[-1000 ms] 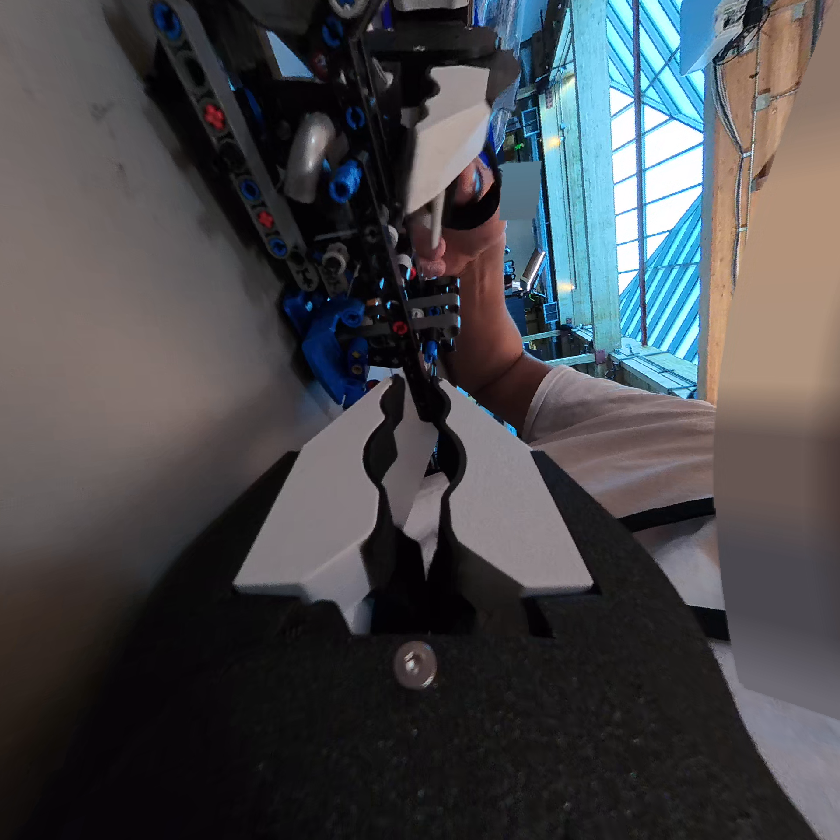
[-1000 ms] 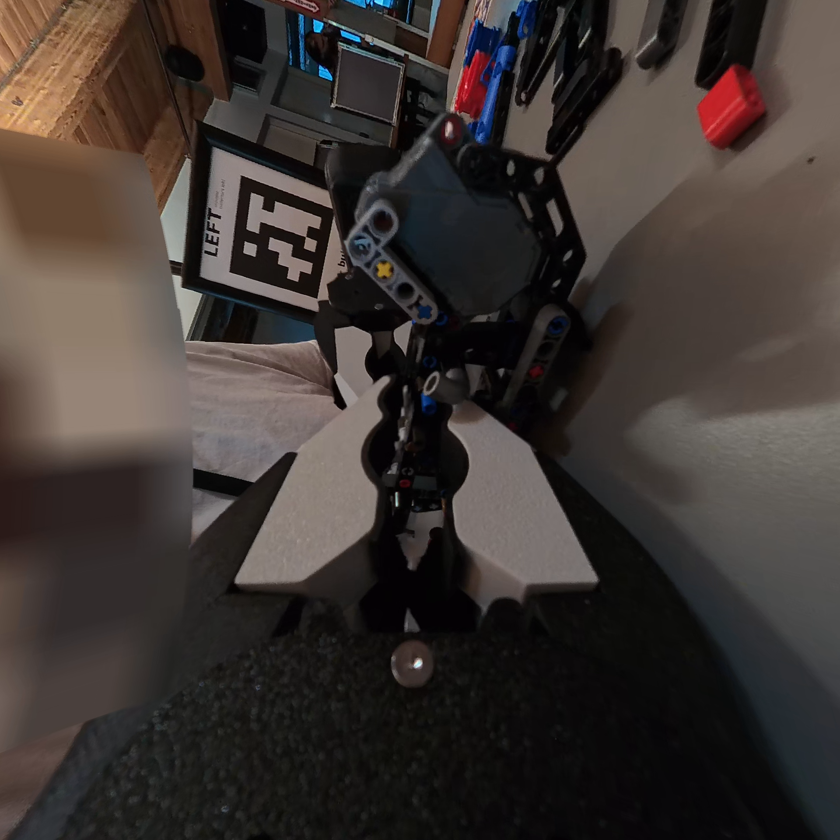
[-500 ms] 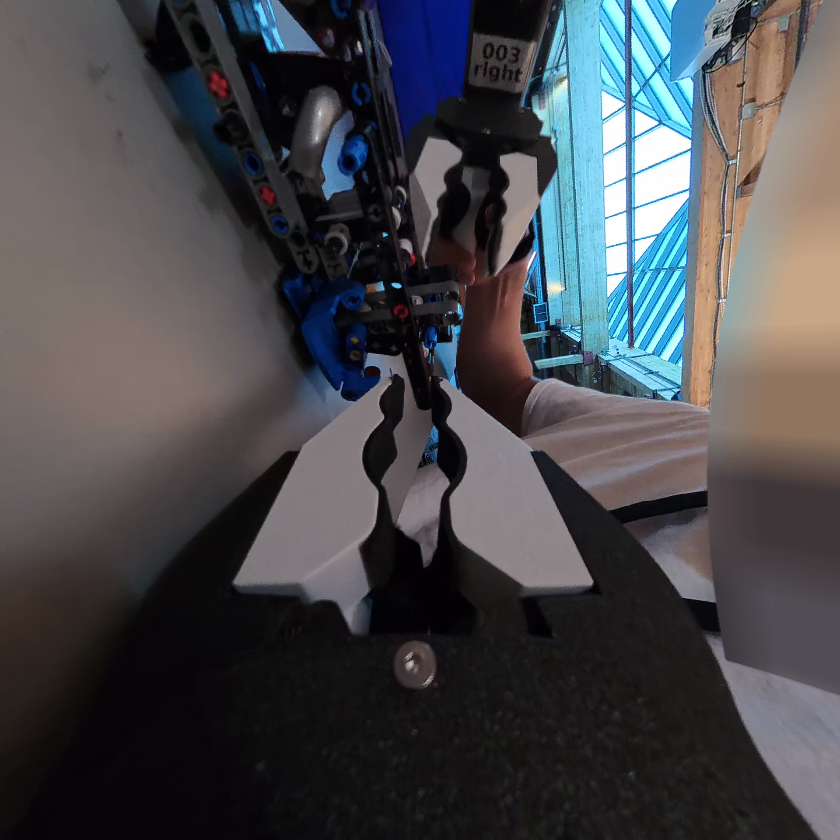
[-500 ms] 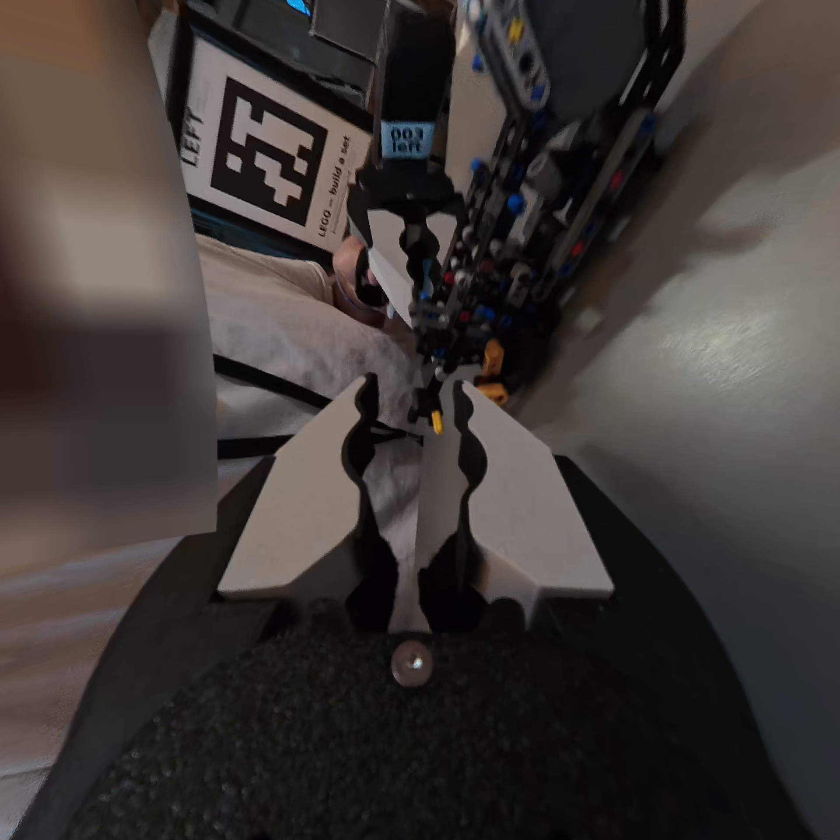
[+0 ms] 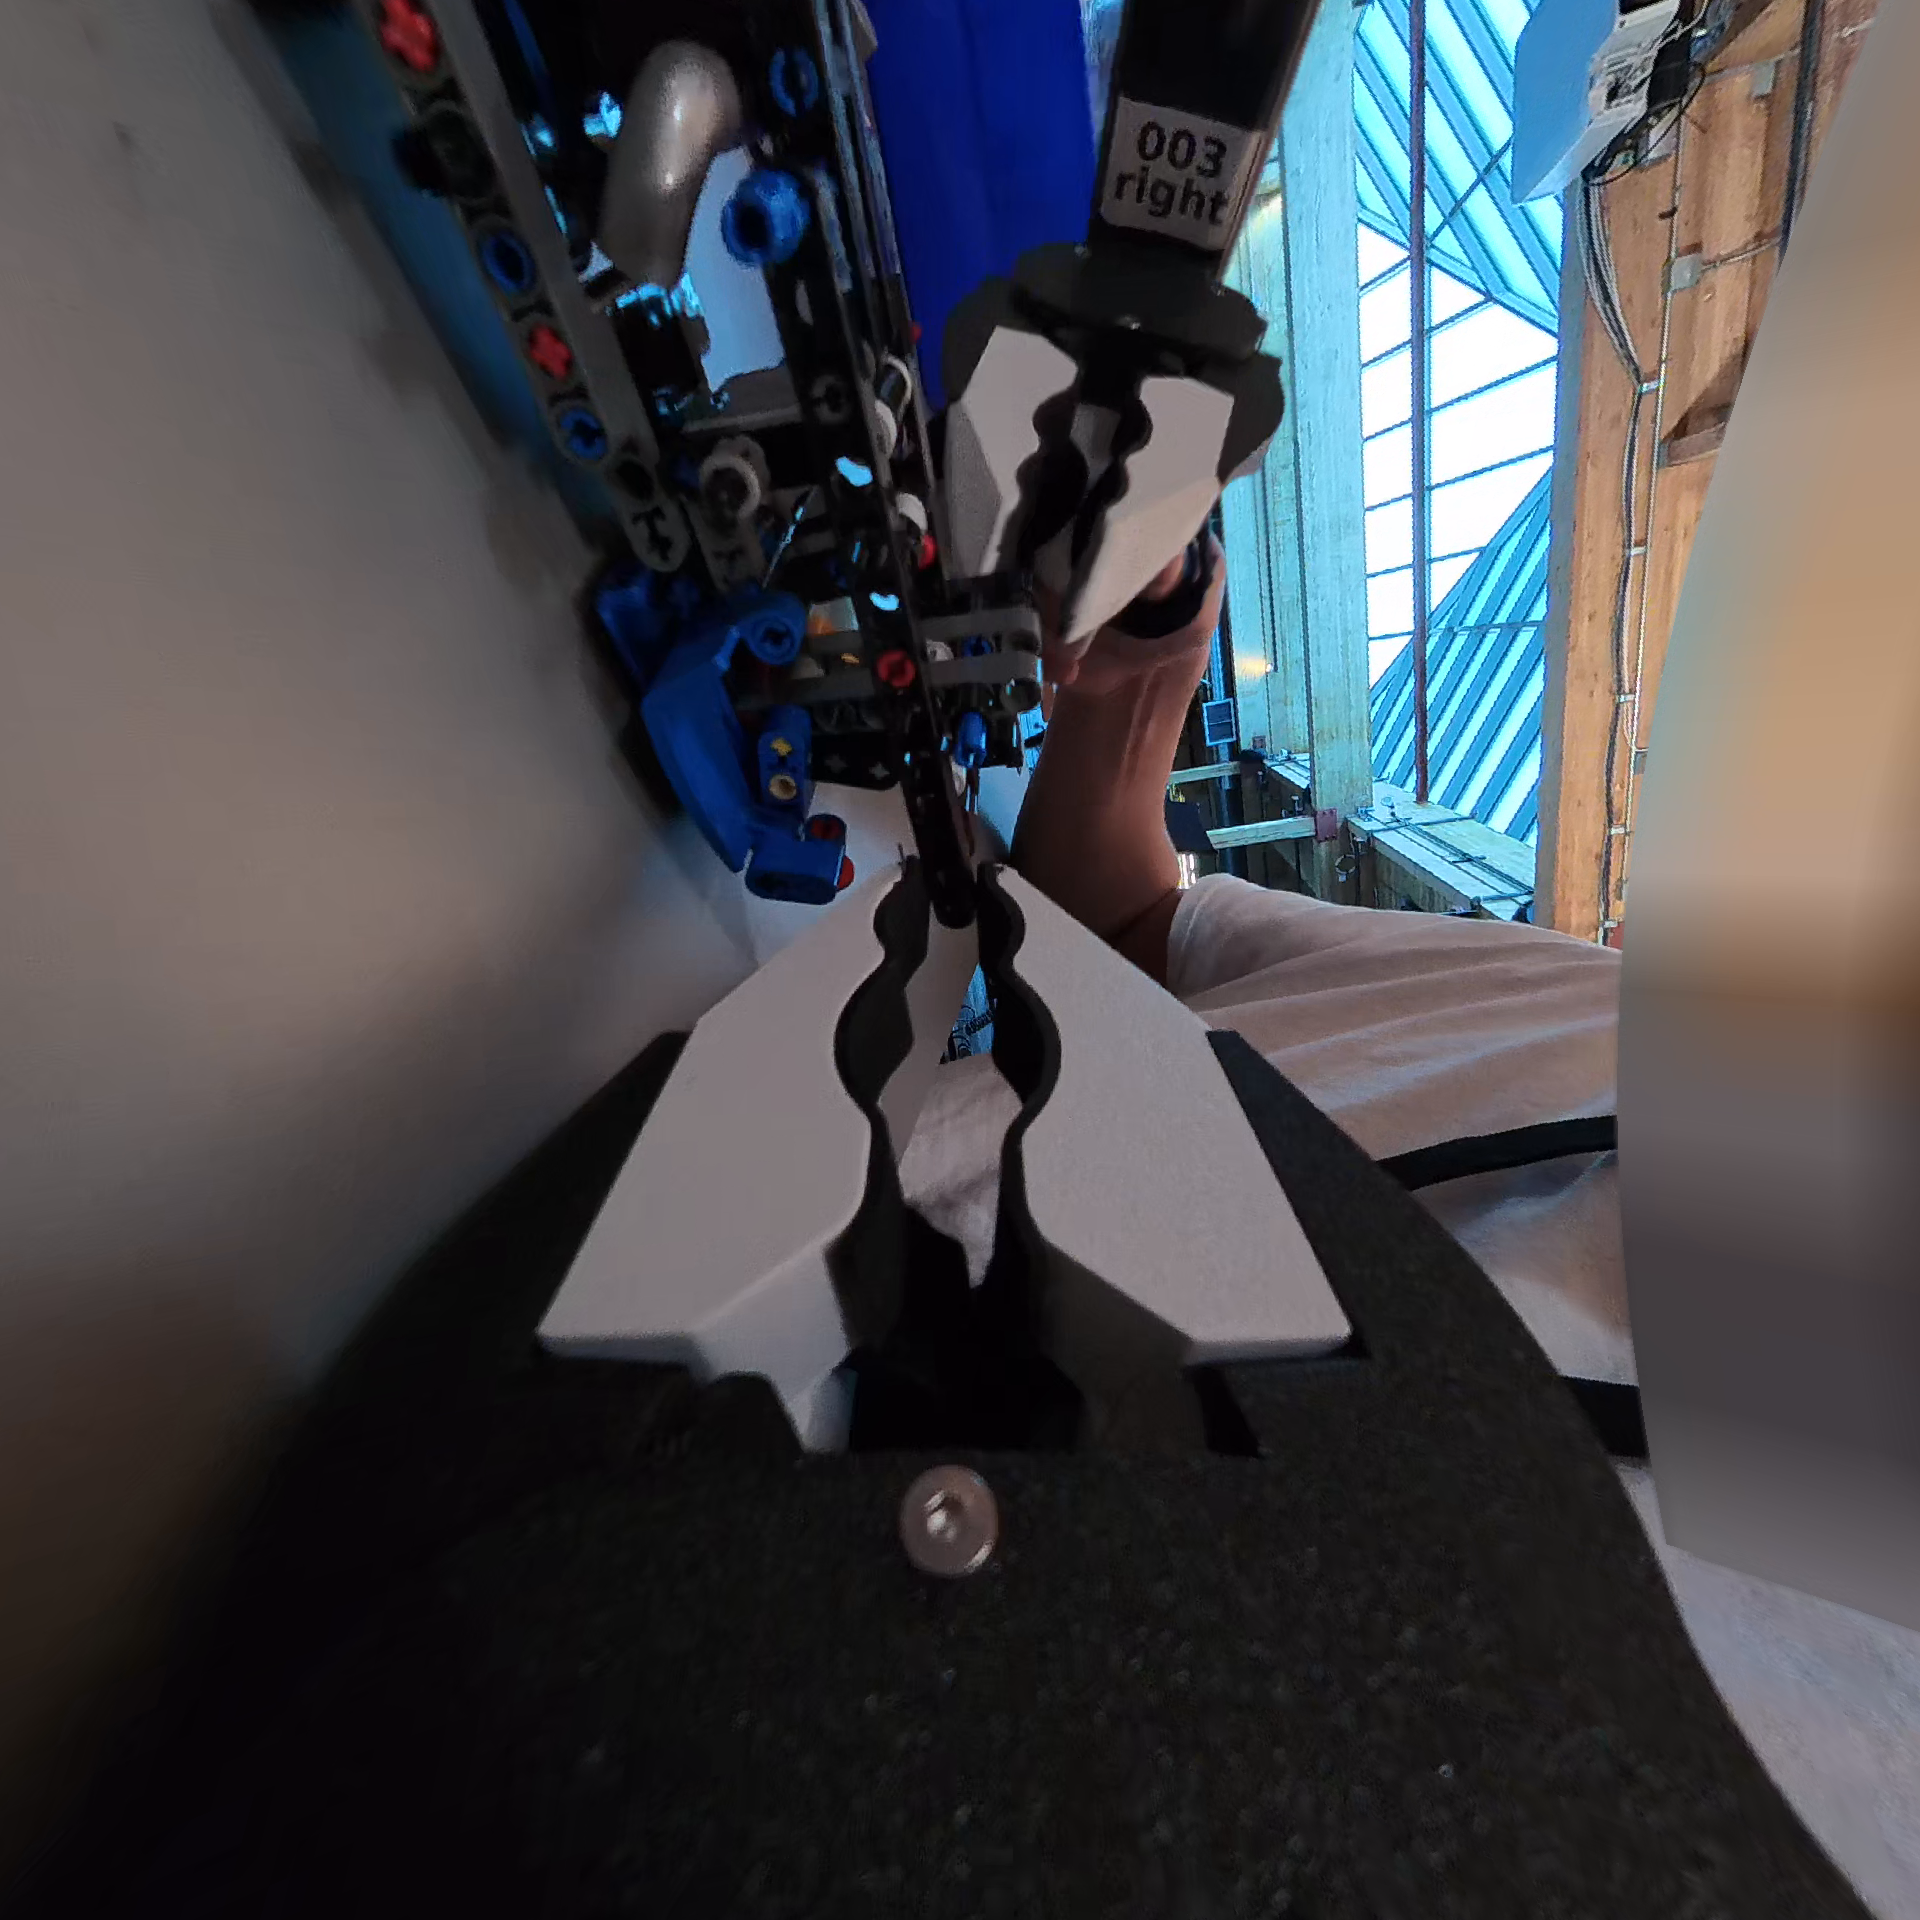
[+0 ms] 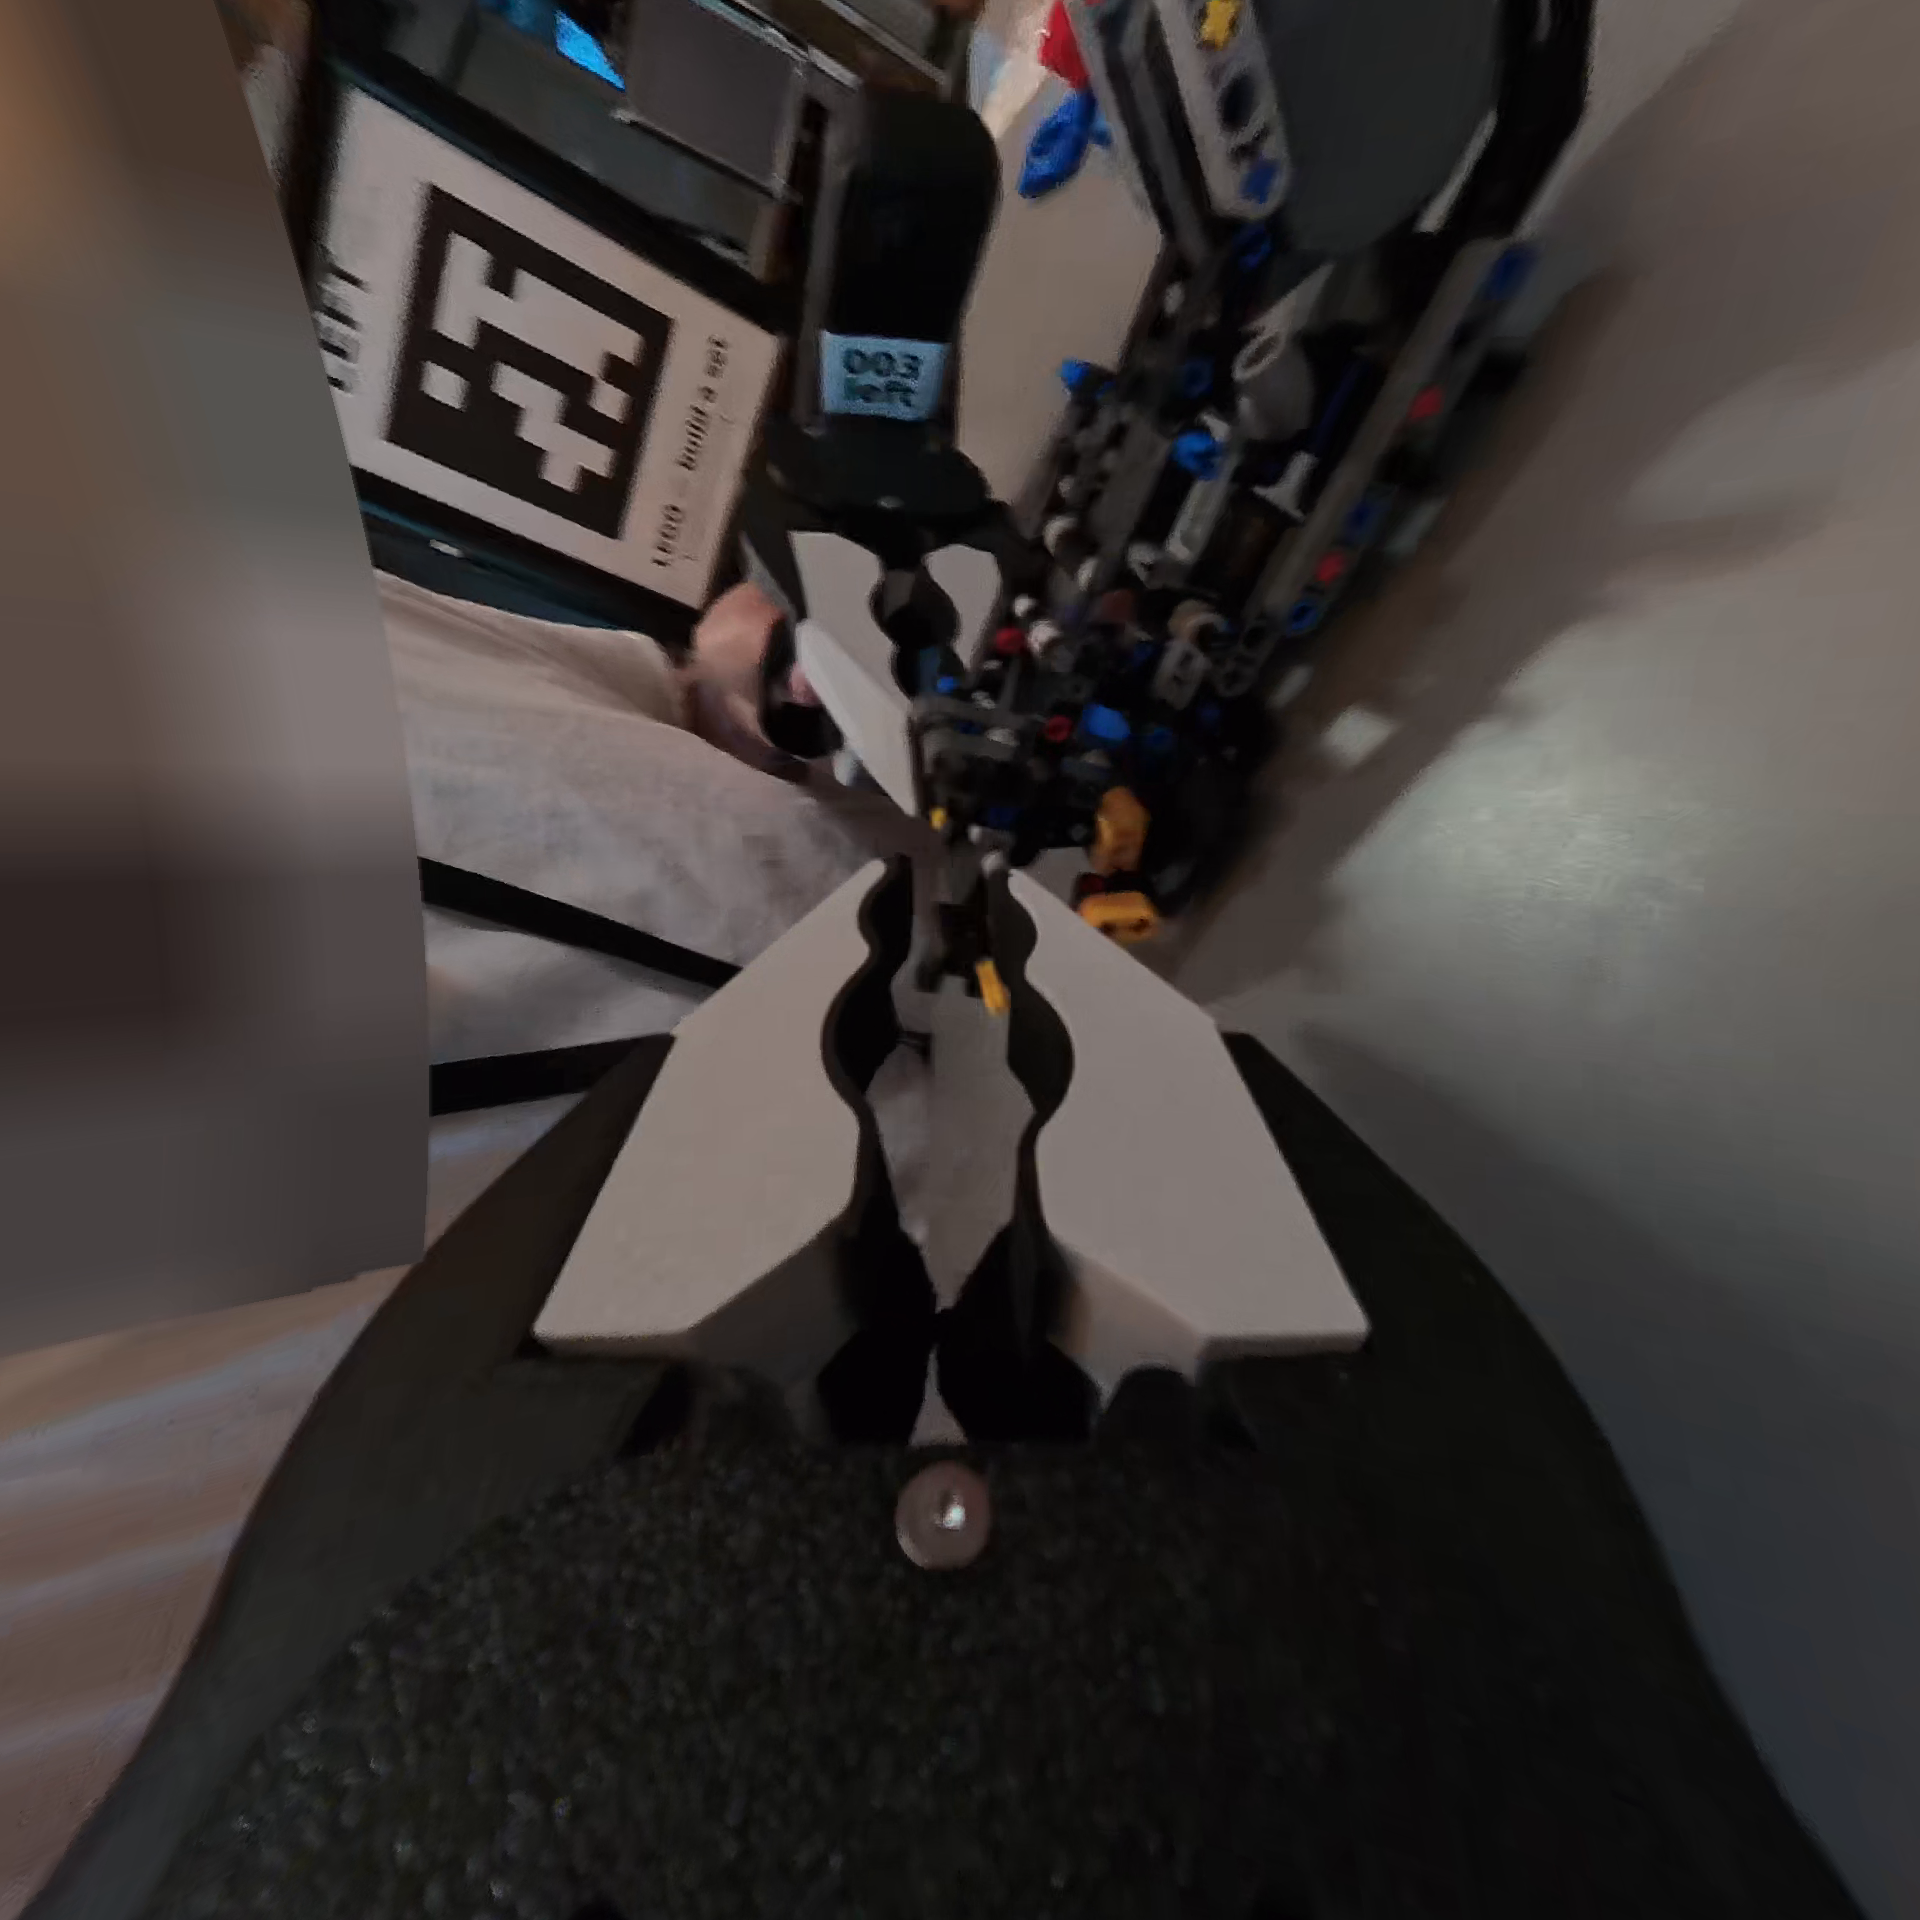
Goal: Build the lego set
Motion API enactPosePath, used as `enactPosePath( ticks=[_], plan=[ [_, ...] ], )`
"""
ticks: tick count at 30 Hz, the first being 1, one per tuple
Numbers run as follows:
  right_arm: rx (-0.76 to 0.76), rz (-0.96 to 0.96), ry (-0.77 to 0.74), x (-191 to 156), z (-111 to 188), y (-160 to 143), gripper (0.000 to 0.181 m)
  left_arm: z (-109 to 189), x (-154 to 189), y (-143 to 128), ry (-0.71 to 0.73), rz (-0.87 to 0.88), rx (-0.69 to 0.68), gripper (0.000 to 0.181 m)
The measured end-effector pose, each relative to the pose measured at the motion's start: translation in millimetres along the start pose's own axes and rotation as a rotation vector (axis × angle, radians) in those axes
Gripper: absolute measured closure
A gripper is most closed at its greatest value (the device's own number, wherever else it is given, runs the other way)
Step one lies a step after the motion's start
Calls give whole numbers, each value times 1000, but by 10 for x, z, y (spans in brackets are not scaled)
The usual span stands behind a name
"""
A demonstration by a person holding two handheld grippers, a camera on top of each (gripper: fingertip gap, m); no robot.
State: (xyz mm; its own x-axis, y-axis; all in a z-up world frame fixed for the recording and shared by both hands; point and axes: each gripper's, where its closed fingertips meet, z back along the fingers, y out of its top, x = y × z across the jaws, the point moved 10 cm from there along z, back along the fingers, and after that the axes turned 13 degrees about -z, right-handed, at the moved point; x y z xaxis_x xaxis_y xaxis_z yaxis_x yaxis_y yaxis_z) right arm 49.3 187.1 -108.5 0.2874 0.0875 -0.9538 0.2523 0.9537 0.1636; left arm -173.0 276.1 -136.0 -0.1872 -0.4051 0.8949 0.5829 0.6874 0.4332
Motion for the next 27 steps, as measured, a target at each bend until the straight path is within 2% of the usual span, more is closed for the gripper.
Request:
enactPosePath(
  ticks=[3, 6, 7, 11, 19, 23, 25, 27],
  plan=[
    [-91, -26, 12, 42, -163, -47, 160, -21, 1, 4, -4, 0, 2, 175],
    [-93, 6, -4, 68, -272, -53, 168, -33, 0, 5, 2, -2, -3, 175],
    [-78, -8, -1, 82, -271, -45, 173, -29, -1, 7, 3, 1, -2, 175],
    [-69, -67, 59, 143, -263, -66, 174, -52, 9, -4, 4, -1, -6, 175],
    [-63, -71, 62, 163, -207, -69, 174, -119, 12, 28, -2, 4, -3, 175],
    [-25, 4, -26, 99, -138, -43, 172, -201, 22, 10, 17, 5, 19, 175],
    [-25, 56, -99, 23, -70, -44, 162, -278, 35, 3, 3, 11, 7, 173],
    [39, 128, -202, -98, 52, -48, 155, -333, 83, -1, -28, -6, -13, 155]
  ],
)
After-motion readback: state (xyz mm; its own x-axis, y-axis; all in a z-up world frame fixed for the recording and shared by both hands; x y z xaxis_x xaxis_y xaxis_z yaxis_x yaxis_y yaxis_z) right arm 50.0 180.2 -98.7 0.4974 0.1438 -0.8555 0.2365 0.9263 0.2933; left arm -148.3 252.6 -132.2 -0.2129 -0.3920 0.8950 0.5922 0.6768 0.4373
